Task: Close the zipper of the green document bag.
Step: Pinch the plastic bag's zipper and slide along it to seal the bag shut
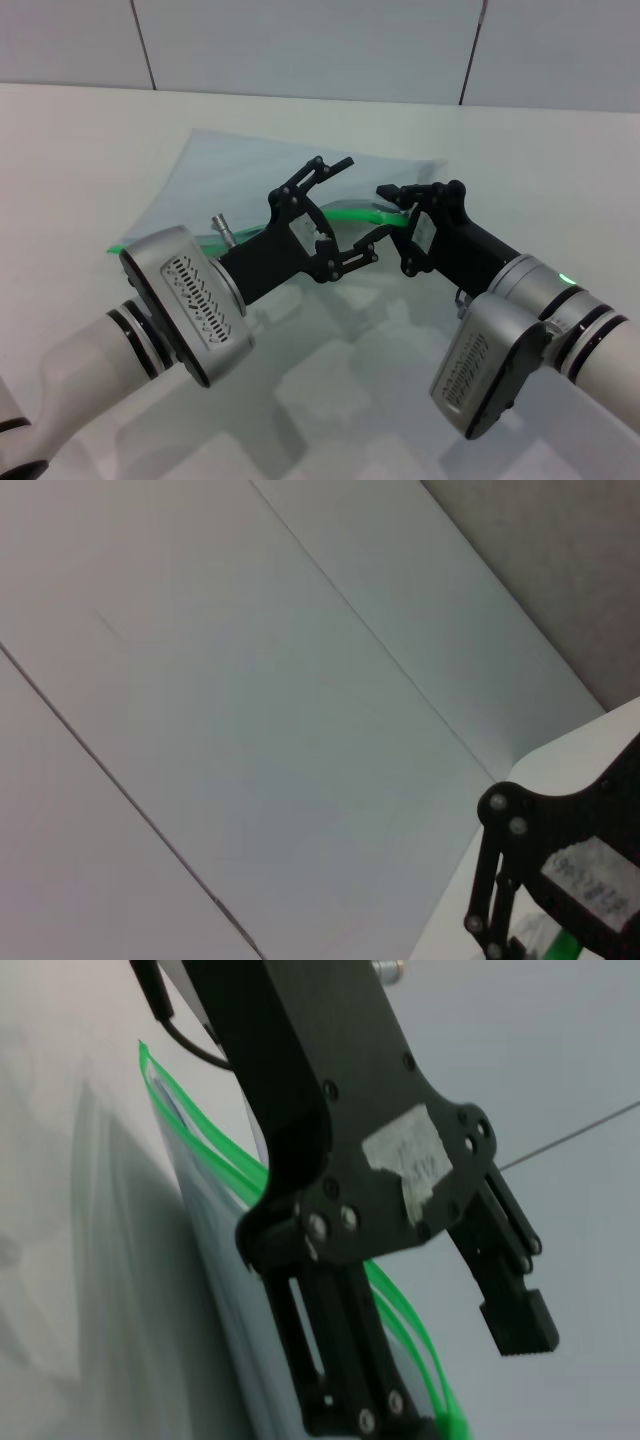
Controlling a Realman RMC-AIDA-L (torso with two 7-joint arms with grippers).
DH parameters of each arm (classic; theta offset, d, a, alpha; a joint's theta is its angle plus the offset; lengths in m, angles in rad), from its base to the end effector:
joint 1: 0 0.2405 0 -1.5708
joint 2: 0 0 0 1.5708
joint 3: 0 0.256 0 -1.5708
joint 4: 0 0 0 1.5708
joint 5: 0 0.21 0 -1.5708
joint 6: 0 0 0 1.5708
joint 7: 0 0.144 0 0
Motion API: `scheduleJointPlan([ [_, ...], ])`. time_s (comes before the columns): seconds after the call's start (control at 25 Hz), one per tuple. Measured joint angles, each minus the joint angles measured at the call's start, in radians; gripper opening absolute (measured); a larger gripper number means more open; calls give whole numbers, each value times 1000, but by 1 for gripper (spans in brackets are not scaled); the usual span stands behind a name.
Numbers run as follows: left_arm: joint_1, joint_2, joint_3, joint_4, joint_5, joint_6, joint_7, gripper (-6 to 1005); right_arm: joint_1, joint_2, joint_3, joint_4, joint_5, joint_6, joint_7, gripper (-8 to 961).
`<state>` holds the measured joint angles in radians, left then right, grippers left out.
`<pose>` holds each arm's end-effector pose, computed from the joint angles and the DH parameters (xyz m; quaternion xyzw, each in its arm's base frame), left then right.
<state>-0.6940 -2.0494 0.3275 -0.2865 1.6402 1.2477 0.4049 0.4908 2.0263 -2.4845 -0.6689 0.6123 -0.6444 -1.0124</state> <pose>-0.2317 0.3265 -0.0964 -0.8610 0.1543 -0.2156 0.4340 0.2102 0.3351 -0.1206 -0.8362 -0.3007 0.0244 0.4581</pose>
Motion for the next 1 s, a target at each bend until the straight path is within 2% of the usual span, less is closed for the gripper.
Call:
scheduleJointPlan([
  [0.76, 6, -1, -15, -11, 0, -25, 132, 775, 0, -1, -16, -19, -1, 3, -5, 48],
  [1.0, 8, -1, -15, -18, 0, -23, 180, 660, 0, 0, -17, -19, -2, 2, -5, 48],
])
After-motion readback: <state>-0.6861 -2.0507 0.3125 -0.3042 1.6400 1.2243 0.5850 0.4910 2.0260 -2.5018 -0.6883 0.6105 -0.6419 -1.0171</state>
